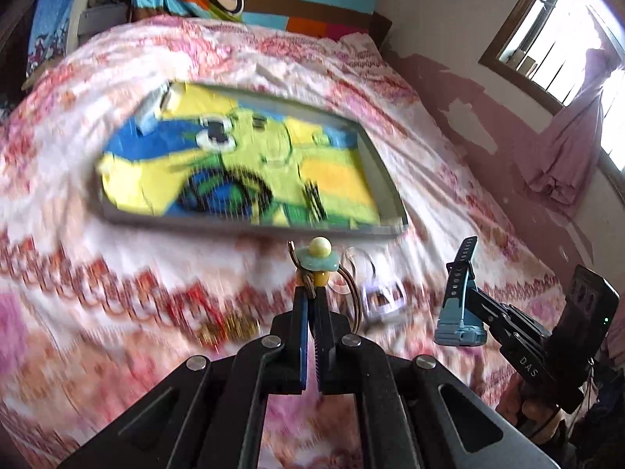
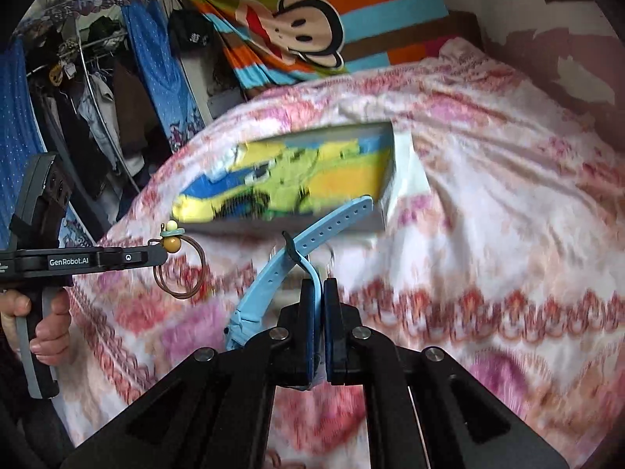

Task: Organize jewelry
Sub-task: 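Carry the hair tie and watch into the tray and open both tools, then withdraw both tools and move toward the red bracelet and claw clip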

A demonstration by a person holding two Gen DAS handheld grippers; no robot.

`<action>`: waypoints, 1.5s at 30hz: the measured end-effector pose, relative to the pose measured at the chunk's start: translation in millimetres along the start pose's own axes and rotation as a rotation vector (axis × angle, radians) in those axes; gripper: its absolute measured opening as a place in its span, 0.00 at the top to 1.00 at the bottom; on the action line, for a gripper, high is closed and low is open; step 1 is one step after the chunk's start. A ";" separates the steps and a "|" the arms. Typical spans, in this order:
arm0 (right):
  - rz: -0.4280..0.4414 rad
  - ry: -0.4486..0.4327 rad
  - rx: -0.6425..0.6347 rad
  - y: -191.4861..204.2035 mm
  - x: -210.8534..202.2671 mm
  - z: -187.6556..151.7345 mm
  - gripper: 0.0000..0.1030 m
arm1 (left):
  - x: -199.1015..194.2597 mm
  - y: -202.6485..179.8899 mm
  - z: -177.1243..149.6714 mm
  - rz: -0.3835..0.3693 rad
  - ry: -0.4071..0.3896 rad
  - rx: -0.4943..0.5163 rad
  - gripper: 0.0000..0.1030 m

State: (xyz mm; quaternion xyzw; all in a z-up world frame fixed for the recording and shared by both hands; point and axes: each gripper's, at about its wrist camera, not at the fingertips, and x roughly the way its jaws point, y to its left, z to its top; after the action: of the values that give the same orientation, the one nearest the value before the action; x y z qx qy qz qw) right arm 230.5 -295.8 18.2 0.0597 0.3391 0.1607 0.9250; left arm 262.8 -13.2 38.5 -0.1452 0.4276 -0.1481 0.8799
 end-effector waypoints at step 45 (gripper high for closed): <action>-0.168 -0.135 -0.094 45.3 22.9 75.0 0.38 | -22.9 10.3 26.4 0.182 -0.290 0.036 0.00</action>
State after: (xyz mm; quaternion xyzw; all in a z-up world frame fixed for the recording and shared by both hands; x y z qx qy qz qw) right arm 283.8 -245.5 71.5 -0.0016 0.2719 0.0940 0.9577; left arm 271.6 8.5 66.4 -0.1098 0.3050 -0.0532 0.9445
